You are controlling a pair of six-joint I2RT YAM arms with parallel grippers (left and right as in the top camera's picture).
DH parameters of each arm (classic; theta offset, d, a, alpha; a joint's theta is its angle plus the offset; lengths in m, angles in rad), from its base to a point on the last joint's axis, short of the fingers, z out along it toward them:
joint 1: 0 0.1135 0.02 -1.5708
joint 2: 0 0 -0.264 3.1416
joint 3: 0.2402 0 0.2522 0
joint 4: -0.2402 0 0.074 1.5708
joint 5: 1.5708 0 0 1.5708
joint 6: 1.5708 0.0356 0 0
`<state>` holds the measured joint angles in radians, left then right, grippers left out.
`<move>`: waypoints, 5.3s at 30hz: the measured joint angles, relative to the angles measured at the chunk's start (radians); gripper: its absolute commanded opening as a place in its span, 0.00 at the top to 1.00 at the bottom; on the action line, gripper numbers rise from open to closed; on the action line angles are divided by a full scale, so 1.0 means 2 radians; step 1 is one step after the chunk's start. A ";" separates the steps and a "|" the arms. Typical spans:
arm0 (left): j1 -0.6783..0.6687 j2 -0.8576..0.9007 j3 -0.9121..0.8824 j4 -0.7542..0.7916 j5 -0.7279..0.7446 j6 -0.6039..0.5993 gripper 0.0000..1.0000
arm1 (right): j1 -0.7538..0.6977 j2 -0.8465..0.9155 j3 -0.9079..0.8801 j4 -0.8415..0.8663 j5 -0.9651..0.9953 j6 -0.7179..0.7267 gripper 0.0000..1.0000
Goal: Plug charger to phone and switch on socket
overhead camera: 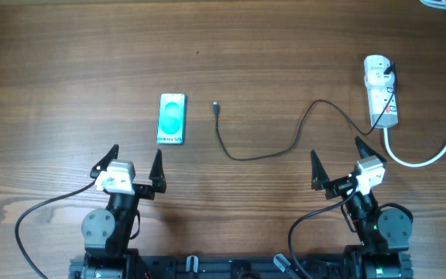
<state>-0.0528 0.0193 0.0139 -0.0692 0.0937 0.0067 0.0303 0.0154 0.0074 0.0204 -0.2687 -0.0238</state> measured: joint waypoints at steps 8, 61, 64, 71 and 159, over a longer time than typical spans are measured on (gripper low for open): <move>0.000 0.000 0.000 0.000 0.000 0.000 0.00 | 0.000 0.000 0.000 0.000 0.000 0.000 0.00; 0.000 0.000 0.000 0.000 0.000 0.000 0.00 | 0.000 0.000 0.000 0.000 0.000 0.000 0.00; 0.000 0.000 0.000 0.001 0.004 0.000 0.00 | 0.000 0.000 0.000 0.000 0.000 0.000 0.00; 0.000 0.000 -0.001 0.027 0.014 0.000 0.00 | 0.000 0.000 0.000 0.000 0.000 0.006 0.00; -0.056 1.063 0.764 -0.467 -0.033 -0.058 0.02 | 0.001 0.720 0.698 -0.604 -0.123 0.019 0.00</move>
<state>-0.1654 2.1460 1.5414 -1.0035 0.0273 -0.1089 0.0322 1.4548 1.4029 -1.1877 -0.5152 0.0151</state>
